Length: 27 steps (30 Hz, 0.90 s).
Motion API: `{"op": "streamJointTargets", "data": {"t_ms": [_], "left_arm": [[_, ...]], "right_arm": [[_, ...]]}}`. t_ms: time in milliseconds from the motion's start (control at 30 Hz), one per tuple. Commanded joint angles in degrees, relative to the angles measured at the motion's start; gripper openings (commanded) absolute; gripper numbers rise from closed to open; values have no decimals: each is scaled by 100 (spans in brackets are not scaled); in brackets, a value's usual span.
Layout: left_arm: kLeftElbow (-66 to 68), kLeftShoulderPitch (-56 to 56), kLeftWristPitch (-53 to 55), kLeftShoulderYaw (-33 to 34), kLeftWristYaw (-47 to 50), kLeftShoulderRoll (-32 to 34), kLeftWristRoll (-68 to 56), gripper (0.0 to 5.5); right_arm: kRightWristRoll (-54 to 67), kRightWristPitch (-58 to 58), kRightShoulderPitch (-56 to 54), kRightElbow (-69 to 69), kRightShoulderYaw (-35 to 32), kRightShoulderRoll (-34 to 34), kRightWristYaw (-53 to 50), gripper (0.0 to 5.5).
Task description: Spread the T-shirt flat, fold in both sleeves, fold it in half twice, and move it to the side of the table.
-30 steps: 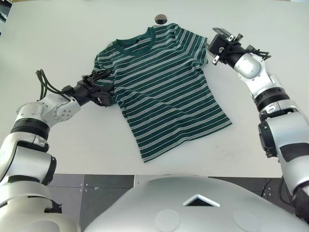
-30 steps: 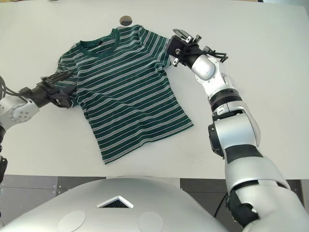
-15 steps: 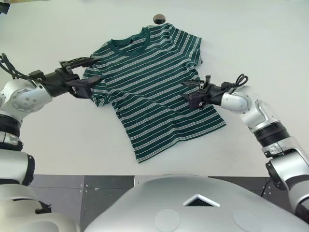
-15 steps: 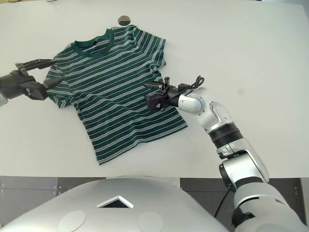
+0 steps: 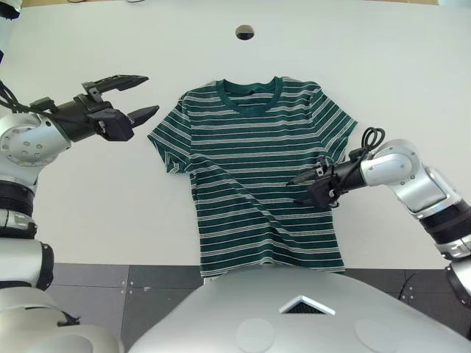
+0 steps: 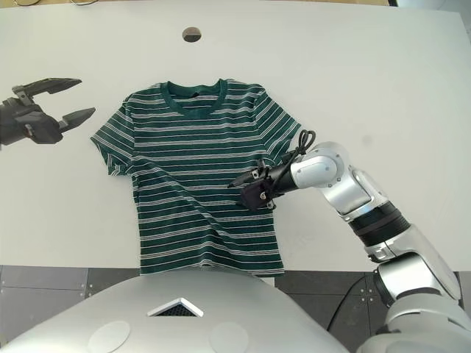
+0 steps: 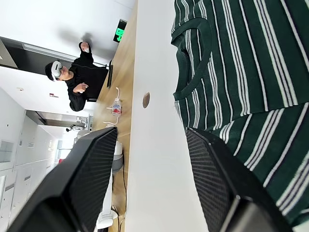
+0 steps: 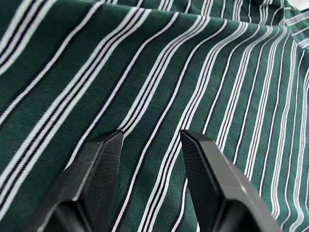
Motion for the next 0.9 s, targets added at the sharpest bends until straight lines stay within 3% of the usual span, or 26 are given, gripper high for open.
{"op": "streamJointTargets", "data": {"t_ms": [33, 133, 200, 333, 500, 667, 800, 900], "left_arm": [[-128, 103, 97, 208, -168, -73, -54, 265], [-224, 258, 237, 369, -315, -247, -474, 265], [-586, 537, 958, 585, -689, -601, -1565, 265], [-1676, 1614, 4109, 1166, -754, -991, -3397, 265], [-2976, 2868, 7582, 1957, -571, -490, -5189, 265], [-2852, 2908, 8855, 2367, -687, -490, -5407, 265], [-2937, 2795, 9662, 2507, -741, -628, -5256, 327], [-3030, 2709, 10132, 2474, -744, -864, -5201, 327]], "right_arm": [[681, 189, -752, 357, -726, 332, -65, 221], [1160, 227, -1360, 845, -1190, 687, -84, 221], [1319, 267, -1435, 1036, -1328, 775, -34, 221], [1312, 227, -1420, 1397, -1469, 823, -35, 221], [1144, 111, -1327, 1593, -1516, 761, -184, 221], [1000, 32, -1303, 1728, -1424, 836, -322, 221], [915, -12, -1298, 1756, -1393, 857, -344, 221], [814, -47, -1316, 1815, -1358, 867, -373, 221]]}}
